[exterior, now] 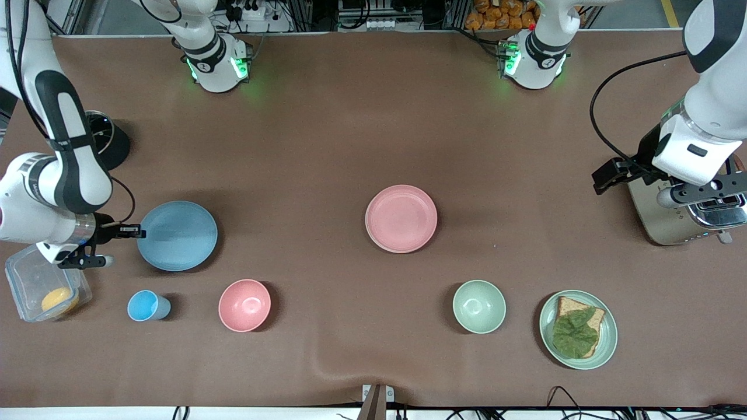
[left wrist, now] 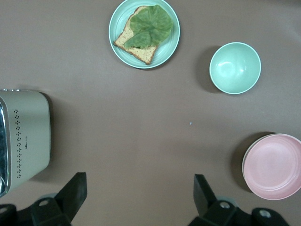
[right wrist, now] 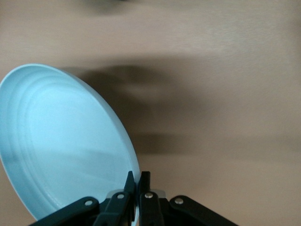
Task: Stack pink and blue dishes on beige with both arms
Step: 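Grasp the blue plate rim with the right gripper, then carry the blue plate onto the pink plate with the right gripper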
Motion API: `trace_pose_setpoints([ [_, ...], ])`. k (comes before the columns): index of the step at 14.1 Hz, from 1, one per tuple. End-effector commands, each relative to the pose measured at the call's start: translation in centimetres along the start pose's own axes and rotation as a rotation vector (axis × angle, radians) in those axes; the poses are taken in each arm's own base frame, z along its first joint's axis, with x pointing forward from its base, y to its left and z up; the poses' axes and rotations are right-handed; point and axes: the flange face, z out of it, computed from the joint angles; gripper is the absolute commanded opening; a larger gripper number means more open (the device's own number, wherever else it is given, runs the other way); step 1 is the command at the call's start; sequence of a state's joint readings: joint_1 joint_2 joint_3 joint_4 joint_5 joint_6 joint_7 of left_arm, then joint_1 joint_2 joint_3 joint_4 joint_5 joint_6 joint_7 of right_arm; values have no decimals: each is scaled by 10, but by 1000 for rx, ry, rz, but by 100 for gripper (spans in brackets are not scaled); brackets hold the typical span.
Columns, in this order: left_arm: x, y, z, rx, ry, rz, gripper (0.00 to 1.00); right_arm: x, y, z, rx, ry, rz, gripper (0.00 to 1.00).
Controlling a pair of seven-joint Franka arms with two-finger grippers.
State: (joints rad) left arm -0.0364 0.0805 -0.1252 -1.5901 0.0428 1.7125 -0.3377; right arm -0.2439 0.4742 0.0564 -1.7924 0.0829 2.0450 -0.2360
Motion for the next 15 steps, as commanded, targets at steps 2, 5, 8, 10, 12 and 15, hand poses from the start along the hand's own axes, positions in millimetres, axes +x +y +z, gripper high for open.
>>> trace_pose_setpoints([
  [2, -4, -4, -16, -17, 13, 20, 100, 1, -93, -37, 141, -39, 110, 0],
  [5, -10, -8, -22, -8, -2, 44, 100, 8, -195, -37, 275, -51, 222, 0],
  [8, -12, -13, -21, -3, -26, 70, 100, 6, -287, -20, 310, -42, 347, 0],
  [10, -15, -11, -22, -5, -44, 76, 100, -1, -350, 7, 324, -47, 456, 0],
  [12, -18, -9, -19, 3, -67, 82, 100, -14, -402, 28, 315, -46, 528, 0],
  [15, -19, -8, -16, 6, -79, 89, 100, -36, -468, 65, 315, -18, 591, 0],
])
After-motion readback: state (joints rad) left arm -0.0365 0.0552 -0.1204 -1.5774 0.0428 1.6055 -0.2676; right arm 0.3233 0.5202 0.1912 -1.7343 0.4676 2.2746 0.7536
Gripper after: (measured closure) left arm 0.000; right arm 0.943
